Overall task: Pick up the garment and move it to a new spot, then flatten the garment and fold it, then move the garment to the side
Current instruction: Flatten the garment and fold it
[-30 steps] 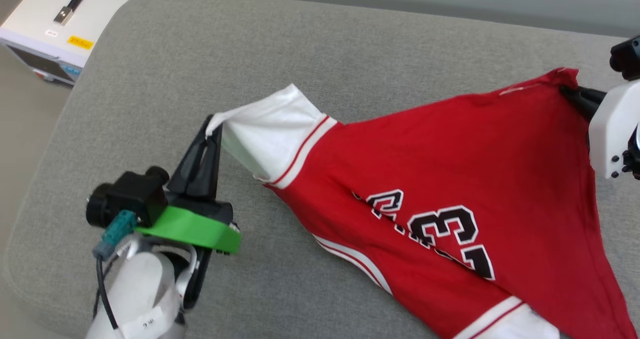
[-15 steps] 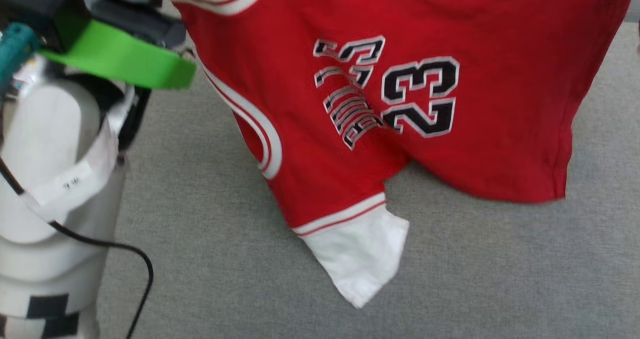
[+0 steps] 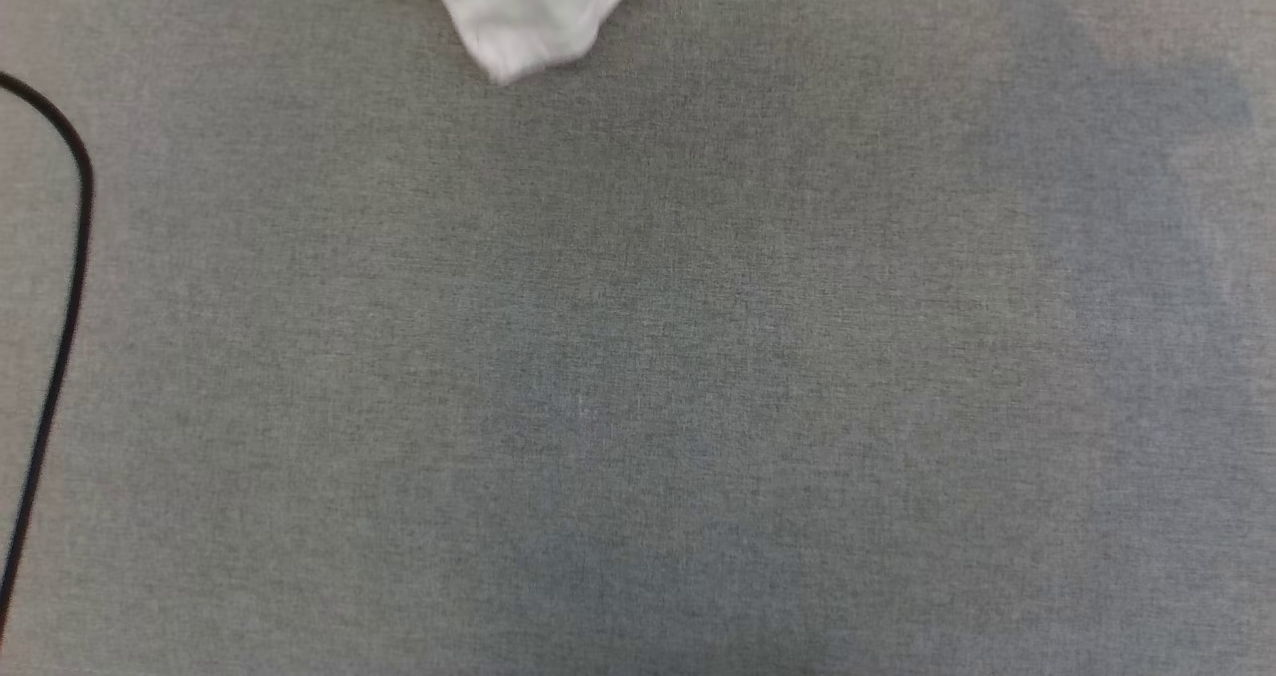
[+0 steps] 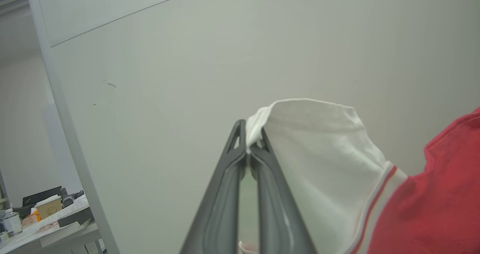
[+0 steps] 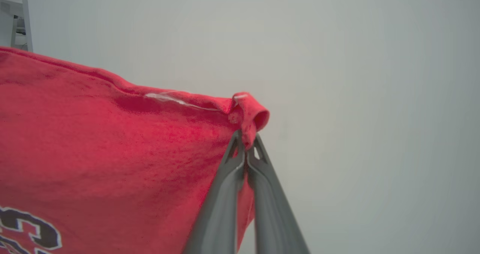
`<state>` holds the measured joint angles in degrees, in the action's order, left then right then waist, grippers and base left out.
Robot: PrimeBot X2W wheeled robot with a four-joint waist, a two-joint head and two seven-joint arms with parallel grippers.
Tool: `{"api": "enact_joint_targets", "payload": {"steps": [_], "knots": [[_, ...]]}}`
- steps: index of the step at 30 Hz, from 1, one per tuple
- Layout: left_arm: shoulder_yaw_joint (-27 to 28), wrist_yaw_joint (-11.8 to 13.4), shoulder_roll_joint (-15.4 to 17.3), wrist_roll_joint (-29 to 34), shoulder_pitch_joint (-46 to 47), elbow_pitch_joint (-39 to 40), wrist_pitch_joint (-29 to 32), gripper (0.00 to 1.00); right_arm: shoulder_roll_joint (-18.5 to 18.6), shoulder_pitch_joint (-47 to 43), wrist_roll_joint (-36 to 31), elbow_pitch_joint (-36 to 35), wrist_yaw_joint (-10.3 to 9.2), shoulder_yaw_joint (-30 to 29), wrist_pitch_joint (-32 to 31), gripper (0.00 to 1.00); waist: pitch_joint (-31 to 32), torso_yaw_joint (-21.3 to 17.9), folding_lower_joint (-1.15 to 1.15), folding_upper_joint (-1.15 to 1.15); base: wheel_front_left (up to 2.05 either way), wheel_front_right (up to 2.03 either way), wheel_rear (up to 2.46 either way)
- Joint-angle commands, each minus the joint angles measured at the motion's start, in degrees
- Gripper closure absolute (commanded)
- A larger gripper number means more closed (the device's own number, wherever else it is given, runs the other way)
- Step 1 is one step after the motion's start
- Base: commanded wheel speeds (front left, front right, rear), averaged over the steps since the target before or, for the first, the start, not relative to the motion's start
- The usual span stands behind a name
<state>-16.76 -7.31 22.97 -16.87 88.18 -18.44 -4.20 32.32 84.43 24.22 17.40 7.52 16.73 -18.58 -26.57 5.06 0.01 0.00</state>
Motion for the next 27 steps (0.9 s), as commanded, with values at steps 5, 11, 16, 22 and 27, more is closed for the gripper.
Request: {"api": "enact_joint_targets", "payload": {"steps": [5,11,16,22,27], "knots": [[-1.6,-0.1,-0.4,0.1,12.4,-8.4,-2.6,1.0,-1.3,11.5,-2.2,7.9,-0.03,2.2,3.9,1.0,-4.7,-1.0,-0.01,0.0,0.0,0.0,0.0],[-4.1,-0.2,-1.0,-1.5,18.0,-15.4,-5.6,1.0,-2.6,17.5,-1.8,16.0,-0.03,5.9,8.5,1.0,-6.7,-1.0,-0.01,0.0,0.0,0.0,0.0],[-6.5,-0.2,-0.4,-2.6,14.9,-18.6,-7.9,1.0,-3.0,15.6,0.5,20.1,-0.03,9.5,11.6,1.0,-7.5,-1.4,-0.01,0.0,0.0,0.0,0.0],[-8.2,-0.2,1.5,-5.2,5.8,-17.5,-9.9,1.0,-3.0,7.7,5.0,21.1,-0.03,13.6,15.8,1.0,-6.5,-1.8,-0.01,0.0,0.0,0.0,0.0],[-7.9,0.2,4.0,-6.3,-6.8,-12.0,-10.6,1.0,-1.3,-2.3,9.2,19.4,-0.03,17.2,18.6,1.0,-3.5,-1.5,-0.01,0.0,0.0,0.0,0.0]]}}
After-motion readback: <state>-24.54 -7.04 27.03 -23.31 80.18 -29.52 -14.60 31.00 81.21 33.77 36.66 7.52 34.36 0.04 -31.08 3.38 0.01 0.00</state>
